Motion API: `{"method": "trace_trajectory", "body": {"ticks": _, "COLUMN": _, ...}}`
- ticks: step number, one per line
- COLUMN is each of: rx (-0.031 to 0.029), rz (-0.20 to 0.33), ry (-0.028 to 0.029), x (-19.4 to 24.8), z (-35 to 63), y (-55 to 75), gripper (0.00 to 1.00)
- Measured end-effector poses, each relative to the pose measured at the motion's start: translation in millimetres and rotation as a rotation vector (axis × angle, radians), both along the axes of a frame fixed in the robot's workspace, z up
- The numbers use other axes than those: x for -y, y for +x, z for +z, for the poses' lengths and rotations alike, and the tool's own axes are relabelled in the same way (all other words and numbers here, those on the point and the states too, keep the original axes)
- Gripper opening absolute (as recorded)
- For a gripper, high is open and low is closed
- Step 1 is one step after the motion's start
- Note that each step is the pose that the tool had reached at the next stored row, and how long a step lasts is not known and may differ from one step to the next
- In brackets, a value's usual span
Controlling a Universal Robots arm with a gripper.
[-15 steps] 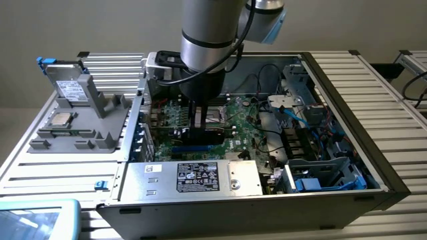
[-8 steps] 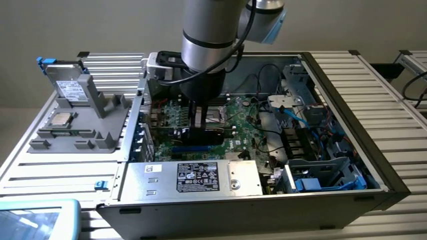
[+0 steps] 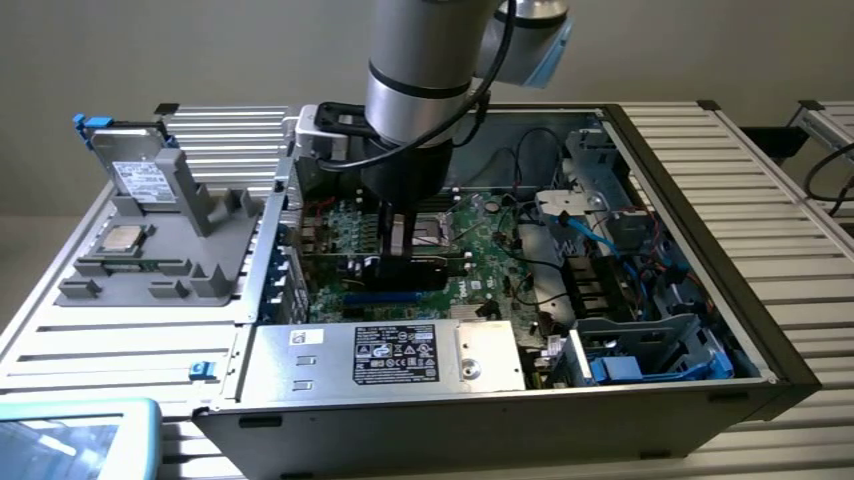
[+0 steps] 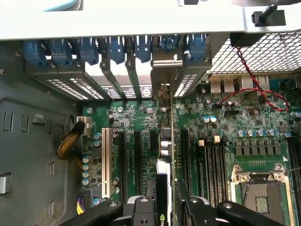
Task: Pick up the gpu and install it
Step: 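Insert the gpu into the slot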
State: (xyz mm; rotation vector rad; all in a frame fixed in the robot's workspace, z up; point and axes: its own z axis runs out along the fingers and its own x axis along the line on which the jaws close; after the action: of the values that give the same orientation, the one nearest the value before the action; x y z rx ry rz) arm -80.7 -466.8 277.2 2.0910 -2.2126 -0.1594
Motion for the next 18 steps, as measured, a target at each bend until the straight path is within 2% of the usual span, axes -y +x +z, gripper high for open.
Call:
{"method": "trace_trajectory", "body": {"ticks": 2, "rx": -0.0004, "rz": 0.000, "ry": 0.0001, "x": 0.0, "z": 0.0, "y": 0.1, "gripper": 0.28}}
{"method": "trace_trajectory", "body": {"ticks": 5, "rx": -0.0054, "rz": 0.000, "ry": 0.0005, "x": 0.0, "z": -0.5, "y": 2.2, "gripper": 0.28}}
{"method": "trace_trajectory", "body": {"ticks": 9, "rx": -0.0069, "rz": 0.000, "ry": 0.0005, "x": 0.0, "z": -0.7, "y": 2.2, "gripper": 0.28}}
{"method": "trace_trajectory", "body": {"ticks": 12, "rx": -0.0119, "rz": -0.002, "ry": 0.0004, "x": 0.0, "z": -1.0, "y": 2.2, "gripper": 0.28}}
{"method": "trace_trajectory", "body": {"ticks": 18, "rx": -0.0135, "rz": -0.002, "ry": 0.0006, "x": 0.0, "z": -3.1, "y": 2.2, "gripper": 0.28}}
